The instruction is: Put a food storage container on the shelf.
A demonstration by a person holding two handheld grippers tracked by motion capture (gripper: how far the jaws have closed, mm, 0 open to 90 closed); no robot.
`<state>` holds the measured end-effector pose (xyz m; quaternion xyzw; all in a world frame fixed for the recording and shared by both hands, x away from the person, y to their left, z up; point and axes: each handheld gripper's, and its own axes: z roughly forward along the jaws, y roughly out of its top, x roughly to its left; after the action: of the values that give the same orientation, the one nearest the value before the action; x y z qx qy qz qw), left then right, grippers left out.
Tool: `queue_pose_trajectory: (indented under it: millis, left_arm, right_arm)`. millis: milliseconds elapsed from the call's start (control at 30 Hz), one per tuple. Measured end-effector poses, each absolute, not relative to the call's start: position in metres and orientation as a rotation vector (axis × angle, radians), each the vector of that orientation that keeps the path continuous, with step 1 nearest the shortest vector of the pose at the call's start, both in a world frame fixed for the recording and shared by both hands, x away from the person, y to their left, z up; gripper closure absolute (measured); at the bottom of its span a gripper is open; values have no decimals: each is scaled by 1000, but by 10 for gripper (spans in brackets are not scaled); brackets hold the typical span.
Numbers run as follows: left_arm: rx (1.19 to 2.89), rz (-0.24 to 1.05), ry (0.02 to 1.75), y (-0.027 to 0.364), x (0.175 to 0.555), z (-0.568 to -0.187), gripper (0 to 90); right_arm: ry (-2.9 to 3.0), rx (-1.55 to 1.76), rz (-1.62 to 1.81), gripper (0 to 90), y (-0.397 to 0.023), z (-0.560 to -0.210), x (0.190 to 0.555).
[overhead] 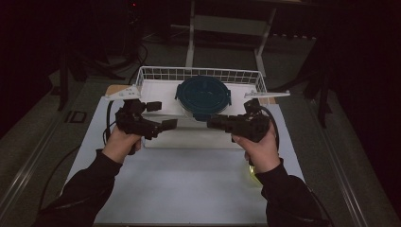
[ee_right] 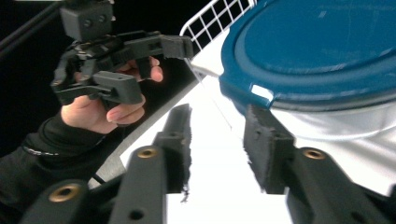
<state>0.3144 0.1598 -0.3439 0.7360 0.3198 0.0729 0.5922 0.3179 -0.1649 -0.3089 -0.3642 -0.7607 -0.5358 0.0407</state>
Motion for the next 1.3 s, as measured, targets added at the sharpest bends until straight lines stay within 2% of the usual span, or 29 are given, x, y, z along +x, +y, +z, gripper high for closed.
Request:
queue_pose_trajectory:
  millis: [67, 100, 233, 267, 733, 1300]
  left_arm:
    - [1712, 169, 744, 160, 314, -344, 0]
    - [1717, 213, 742, 161, 303, -352, 0]
    - [1743, 284, 749, 162, 288, -364, 0]
    - [1751, 284, 756, 162, 285, -367, 0]
    - [1813, 344, 722, 151, 249, -406, 0]
    - [1821, 329, 736, 148, 248, -430, 0]
  right_arm:
    - [-2338, -1116, -1633, 642, -163, -311, 317]
    - [-2355, -1113, -1616, 743, -159, -316, 316]
    - [-2372, -1102, -1599, 886, -154, -319, 316]
    - [-2369, -1108, -1607, 895, -153, -319, 316]
    - [-2384, -1198, -1560, 900, -147, -325, 331]
    - [-2382, -1284, -1533, 900, -142, -329, 360]
